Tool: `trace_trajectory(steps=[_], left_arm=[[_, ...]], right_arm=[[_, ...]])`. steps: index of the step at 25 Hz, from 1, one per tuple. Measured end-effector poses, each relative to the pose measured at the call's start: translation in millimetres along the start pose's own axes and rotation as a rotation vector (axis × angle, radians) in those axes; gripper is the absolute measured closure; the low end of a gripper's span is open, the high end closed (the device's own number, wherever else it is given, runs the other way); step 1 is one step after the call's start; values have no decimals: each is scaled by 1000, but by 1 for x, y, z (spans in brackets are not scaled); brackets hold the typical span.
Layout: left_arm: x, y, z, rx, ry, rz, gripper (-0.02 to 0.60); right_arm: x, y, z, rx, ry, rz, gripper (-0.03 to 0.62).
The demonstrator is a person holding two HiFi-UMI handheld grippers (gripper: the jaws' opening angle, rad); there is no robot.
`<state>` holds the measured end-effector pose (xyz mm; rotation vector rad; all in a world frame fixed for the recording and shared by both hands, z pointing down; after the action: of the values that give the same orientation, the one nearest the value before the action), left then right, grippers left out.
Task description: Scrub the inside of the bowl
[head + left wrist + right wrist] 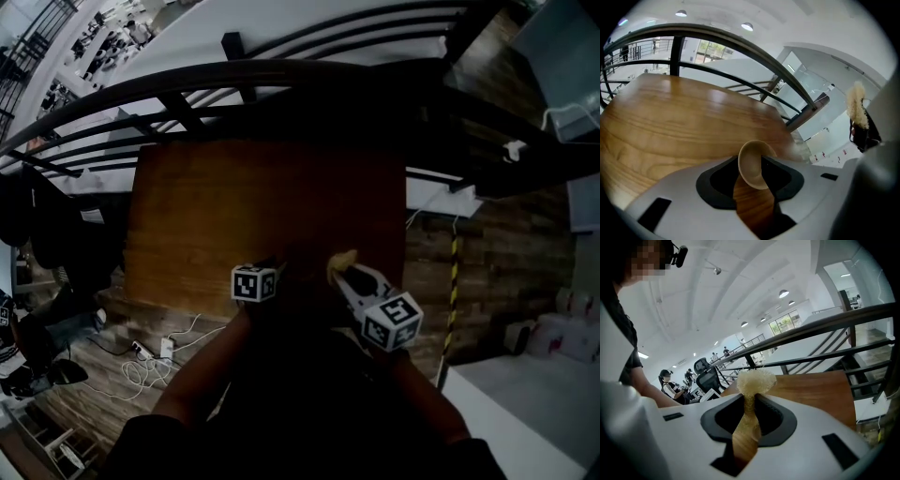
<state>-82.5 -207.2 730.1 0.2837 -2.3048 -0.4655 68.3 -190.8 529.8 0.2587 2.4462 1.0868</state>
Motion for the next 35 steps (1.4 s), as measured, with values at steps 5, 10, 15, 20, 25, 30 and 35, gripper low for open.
trace_trajectory(steps=[5, 10, 15, 20, 25, 30, 35], left_arm=[[20, 7, -16, 65, 23, 53, 430], [28, 10, -25, 112, 37, 66, 445], [32, 13, -34, 130, 55, 58, 501], [31, 11, -38, 129, 70, 70, 561], [34, 18, -39, 152, 58, 84, 574], [22, 10, -35, 128, 62, 51, 575], [-7, -13, -24, 91, 64, -25, 577]], right_arm=[[6, 8, -24, 45, 25, -1, 514], [2, 15, -38, 72, 53, -13, 514], [0, 19, -45, 87, 69, -22, 514], [2, 22, -51, 98, 68, -28, 514], [5, 27, -54, 107, 66, -28, 514], [5, 29, -53, 125, 67, -7, 514], [4, 36, -53, 128, 58, 26, 514]])
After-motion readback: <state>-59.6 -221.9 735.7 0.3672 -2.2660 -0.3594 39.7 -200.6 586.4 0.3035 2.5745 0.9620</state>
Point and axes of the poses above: the fingertips, and each gripper's own axes: z backward along the fingers, x to its left, y out of its underside, the point moved 2 cm from there along z, backward along the fingers, and after that the axes turned 13 degrees about y, right-handed, at the moved point
